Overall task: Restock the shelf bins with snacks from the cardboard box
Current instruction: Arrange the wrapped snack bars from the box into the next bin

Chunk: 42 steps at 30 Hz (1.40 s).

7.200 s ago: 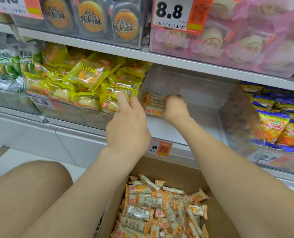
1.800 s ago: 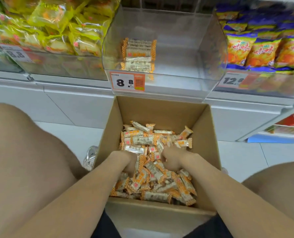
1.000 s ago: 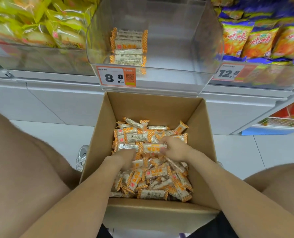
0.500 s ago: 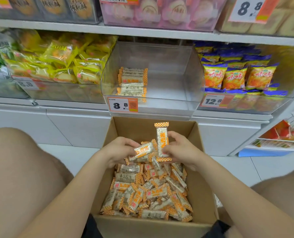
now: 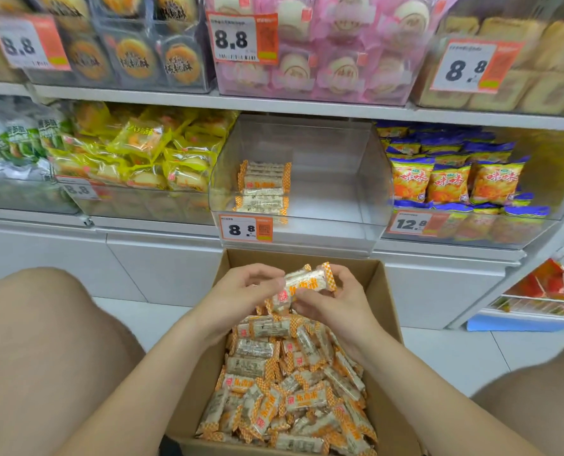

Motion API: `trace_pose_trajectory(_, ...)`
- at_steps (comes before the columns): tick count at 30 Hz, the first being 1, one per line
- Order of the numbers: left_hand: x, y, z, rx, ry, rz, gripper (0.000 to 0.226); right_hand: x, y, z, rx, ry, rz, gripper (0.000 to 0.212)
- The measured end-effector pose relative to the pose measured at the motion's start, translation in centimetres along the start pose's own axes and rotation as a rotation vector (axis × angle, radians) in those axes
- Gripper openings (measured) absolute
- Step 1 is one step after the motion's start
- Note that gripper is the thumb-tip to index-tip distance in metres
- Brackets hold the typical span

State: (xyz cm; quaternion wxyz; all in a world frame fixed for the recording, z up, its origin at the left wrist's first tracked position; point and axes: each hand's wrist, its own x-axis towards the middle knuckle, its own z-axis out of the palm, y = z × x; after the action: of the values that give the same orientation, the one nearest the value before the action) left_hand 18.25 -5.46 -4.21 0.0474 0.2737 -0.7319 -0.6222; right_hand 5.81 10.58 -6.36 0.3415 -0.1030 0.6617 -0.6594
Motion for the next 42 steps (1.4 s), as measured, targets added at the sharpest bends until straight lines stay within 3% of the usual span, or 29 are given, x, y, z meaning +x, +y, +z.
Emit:
trace_pose_trajectory(5, -0.5, 2.4, -2.3, 0.275, 0.023, 0.176, 0.033, -1.0, -1.9, 1.2, -0.595, 0.052, -0.287, 0.074)
trace_pose_trajectory(8, -0.3, 4.6, -4.4, 0.348, -0.004, 0.29, 0.034, -1.1, -4.4, 1.5, -0.7, -0.025, -0.525, 0.058)
trace_pose_trajectory(13, 0.8, 7.5, -7.4, 0.361, -0.004, 0.447, 0.036, 0.8, -8.5, 2.5, -0.872, -0.202, -0.668, 0.045)
trace_pose_trajectory(15, 1.7, 8.3, -7.9, 0.358, 0.039, 0.474, 0.042, 2.5, -10.0, 2.5, -0.932, -0.162, -0.726, 0.042)
trace_pose_trajectory(17, 3.4, 8.9, -8.2, 0.396, 0.185, 0.49, 0.043, 4.6, -11.5, 2.0, -0.976, -0.031, -0.787, 0.038)
trace_pose_trajectory(20, 7.4, 9.8, -8.8, 0.608, 0.382, 0.459, 0.041, 9.0, -13.3, 0.5, -1.083, 0.131, -0.725, 0.035)
trace_pose_trajectory(24, 14.6, 10.1, -9.1, 0.952, 0.294, 0.369, 0.037, 14.5, -14.6, -0.7, -1.377, 0.118, -0.504, 0.039)
trace_pose_trajectory(27, 18.8, 9.9, -8.5, 1.103, 0.27, 0.3, 0.033, 17.1, -15.3, -0.5, -1.45, 0.067, -0.421, 0.039)
trace_pose_trajectory(33, 23.1, 9.3, -6.7, 1.24, 0.181, 0.197, 0.042, 19.5, -14.4, 0.3, -1.553, 0.033, -0.283, 0.037)
trace_pose_trajectory(42, 24.6, 9.6, -7.1, 1.328, 0.278, 0.208, 0.036, 19.8, -15.0, 1.3, -1.521, 0.138, -0.238, 0.041)
